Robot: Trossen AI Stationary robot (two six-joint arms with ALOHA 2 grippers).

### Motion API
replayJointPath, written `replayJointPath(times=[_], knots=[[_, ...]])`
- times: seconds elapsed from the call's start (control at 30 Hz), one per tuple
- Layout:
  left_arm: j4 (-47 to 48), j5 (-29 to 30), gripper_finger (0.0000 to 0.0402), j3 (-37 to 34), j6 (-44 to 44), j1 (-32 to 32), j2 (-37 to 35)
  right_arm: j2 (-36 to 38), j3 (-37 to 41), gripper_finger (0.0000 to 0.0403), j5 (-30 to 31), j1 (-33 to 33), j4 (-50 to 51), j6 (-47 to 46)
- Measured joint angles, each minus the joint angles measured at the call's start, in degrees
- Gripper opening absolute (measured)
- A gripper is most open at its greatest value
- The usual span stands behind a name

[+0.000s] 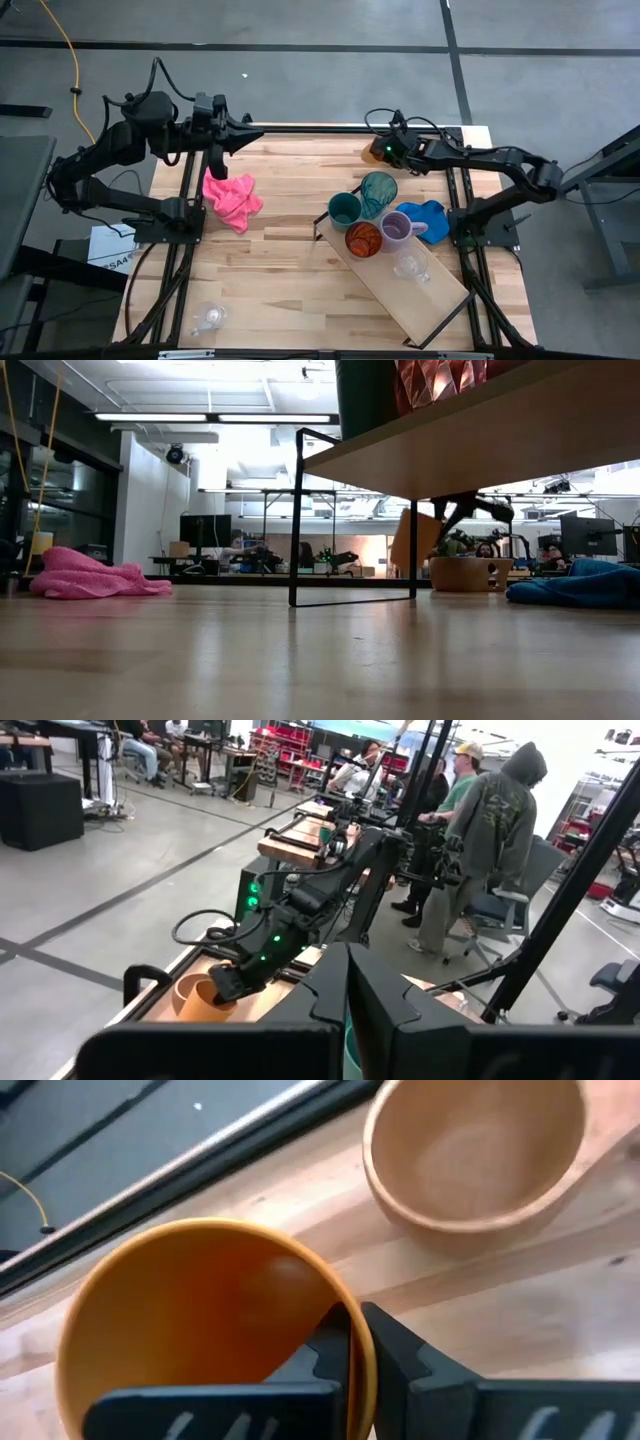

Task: Stack small to large cups/mugs on shelf
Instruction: Put the orange cup on the shelf

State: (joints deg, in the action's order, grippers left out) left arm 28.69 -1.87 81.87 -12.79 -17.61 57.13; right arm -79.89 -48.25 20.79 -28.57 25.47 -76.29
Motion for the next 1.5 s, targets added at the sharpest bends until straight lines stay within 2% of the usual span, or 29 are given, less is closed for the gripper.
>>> replayJointPath(times=[0.2,0.33,0.5,0.63,0.73,0.83,0.9,1.0,1.23,1.37,1.5], knots=[[0.2,0.0,0.0,0.0,1.4,0.0,-0.8,6.4,0.0,0.0002,1.6,1.8,3.1,1.7],[1.3,1.3,0.0,0.0,3.1,0.0,-1.6,13.9,-0.1,0.0001,3.7,3.3,3.8,3.6],[3.8,2.7,0.0,0.0,5.6,0.0,-2.2,22.2,-5.4,0.0001,6.4,3.6,5.2,12.8],[3.5,1.2,0.0,-1.0,6.4,0.0,-2.3,24.0,-13.1,0.0001,5.7,3.4,5.2,24.2],[-1.3,-0.7,0.0,-6.0,5.5,0.0,-3.4,22.9,-19.8,0.0,1.8,3.4,5.1,31.9],[-10.9,-1.5,0.0,-14.5,3.8,0.0,-5.9,20.7,-25.9,0.0,-4.6,3.9,5.7,38.9],[-17.2,-1.5,0.0,-19.7,1.5,0.0,-7.8,19.4,-29.3,0.0,-7.0,4.5,7.0,41.0],[-22.2,-2.0,0.0,-24.0,0.2,0.0,-10.3,18.0,-33.0,0.0,-8.0,5.0,9.3,42.8],[-22.2,-2.0,0.0,-24.6,-1.2,0.0,-12.8,13.0,-36.7,0.0,-10.7,5.5,9.9,41.5],[-22.0,-1.3,0.0,-24.6,-2.1,0.0,-13.2,5.0,-42.0,0.0,-14.6,5.5,10.0,42.2],[-20.6,-0.6,0.0,-24.6,-2.9,0.0,-13.2,-5.4,-50.4,0.0,-18.0,6.3,12.1,43.9]])
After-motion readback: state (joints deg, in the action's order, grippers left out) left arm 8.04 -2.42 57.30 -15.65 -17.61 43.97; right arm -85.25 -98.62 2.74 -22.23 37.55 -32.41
